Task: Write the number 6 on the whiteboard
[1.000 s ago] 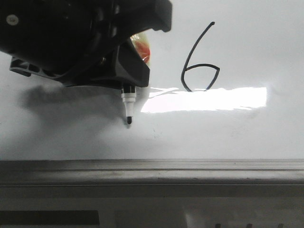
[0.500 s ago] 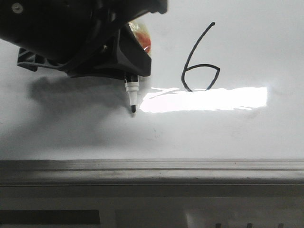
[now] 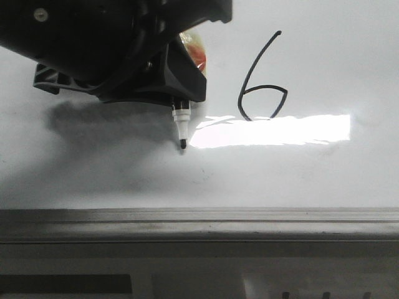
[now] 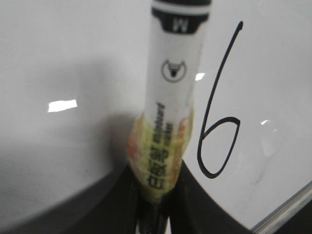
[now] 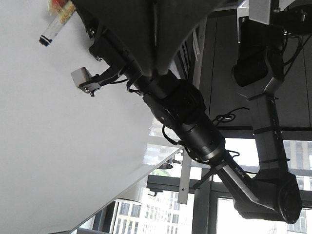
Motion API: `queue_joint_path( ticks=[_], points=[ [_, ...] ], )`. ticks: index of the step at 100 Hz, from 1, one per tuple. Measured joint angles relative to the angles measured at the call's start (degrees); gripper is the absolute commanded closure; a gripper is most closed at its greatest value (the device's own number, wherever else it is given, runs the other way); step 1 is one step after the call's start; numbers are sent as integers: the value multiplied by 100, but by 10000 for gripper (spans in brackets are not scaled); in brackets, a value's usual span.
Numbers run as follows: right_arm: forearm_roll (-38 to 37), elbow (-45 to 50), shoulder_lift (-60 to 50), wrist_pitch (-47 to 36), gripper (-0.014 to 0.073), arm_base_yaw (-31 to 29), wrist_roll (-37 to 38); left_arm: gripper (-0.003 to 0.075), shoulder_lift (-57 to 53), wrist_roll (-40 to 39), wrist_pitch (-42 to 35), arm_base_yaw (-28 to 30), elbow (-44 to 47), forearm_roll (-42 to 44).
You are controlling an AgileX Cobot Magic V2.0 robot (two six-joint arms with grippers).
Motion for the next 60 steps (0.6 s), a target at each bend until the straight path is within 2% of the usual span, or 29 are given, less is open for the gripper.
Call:
queue_joint_path(
  ticks=[60],
  points=[
    [0,0,0,0,665,0,0,741,-107,0,-247,-85,23,22]
  ],
)
